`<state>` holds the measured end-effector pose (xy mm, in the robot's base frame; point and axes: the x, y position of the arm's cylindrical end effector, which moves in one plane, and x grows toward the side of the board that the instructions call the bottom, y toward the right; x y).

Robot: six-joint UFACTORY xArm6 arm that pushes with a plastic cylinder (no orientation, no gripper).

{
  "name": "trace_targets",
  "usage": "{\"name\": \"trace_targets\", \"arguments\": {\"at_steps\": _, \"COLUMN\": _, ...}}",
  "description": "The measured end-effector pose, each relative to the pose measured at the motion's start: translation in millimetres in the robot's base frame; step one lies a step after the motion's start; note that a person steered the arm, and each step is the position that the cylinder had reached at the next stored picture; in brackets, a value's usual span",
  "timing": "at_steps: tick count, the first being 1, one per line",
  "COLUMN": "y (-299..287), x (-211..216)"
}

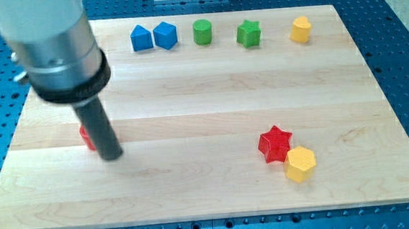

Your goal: Move red circle towards top left corner

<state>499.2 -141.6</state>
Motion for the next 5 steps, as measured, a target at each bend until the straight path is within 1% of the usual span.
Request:
{"name": "trace_targets", "arguments": {"at_steps": 1, "y": 1, "x": -36}}
{"name": "trace_targets", "arguments": {"at_steps": 2, "y": 28, "x": 22}}
{"name": "trace_targets", "arguments": {"at_steps": 3, "y": -26, "x": -14}}
{"name": "trace_targets", "arguments": {"at_steps": 4, "y": -56, "x": -55}}
{"name": "trace_targets", "arguments": {"at_steps": 5, "y": -60, "x": -103}}
